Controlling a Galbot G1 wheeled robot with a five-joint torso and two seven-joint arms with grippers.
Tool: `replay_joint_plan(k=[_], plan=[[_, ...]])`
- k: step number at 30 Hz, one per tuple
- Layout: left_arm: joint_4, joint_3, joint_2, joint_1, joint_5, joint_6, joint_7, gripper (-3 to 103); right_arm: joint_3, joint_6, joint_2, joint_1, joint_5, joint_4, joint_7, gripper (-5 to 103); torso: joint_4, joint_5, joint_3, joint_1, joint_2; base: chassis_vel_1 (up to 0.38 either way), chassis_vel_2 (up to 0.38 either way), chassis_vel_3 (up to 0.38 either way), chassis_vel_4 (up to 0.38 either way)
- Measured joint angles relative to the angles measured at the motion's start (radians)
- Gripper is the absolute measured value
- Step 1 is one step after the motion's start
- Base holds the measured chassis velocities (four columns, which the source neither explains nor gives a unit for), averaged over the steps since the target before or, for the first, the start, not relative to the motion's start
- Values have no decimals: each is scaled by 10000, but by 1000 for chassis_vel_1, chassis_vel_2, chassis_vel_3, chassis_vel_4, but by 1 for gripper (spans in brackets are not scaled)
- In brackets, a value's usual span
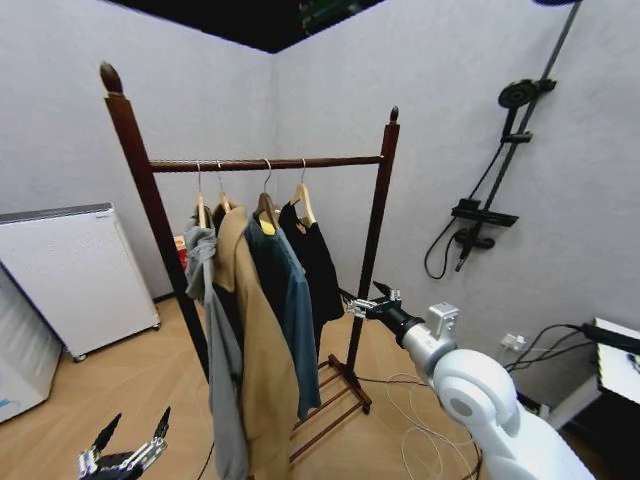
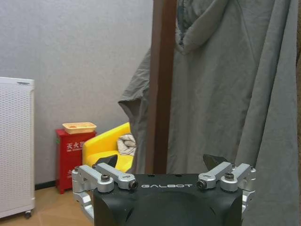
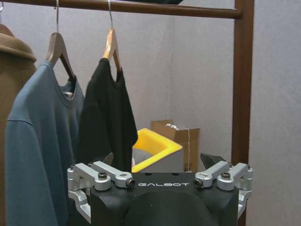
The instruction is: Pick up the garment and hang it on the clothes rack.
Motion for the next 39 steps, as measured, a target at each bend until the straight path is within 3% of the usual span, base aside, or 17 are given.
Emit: replay_joint_plan(k=[25, 39], plan=[[1, 0, 0, 0, 0, 0, -1, 100, 263, 15, 183, -458, -303, 232, -263, 100, -4, -2, 0, 0, 0, -107, -129, -128, -109], [0, 0, 0, 0, 0, 1, 0, 100, 282, 14, 247, -509, -416, 314, -289, 100, 2, -2, -1, -1, 0, 66, -76, -87, 73]])
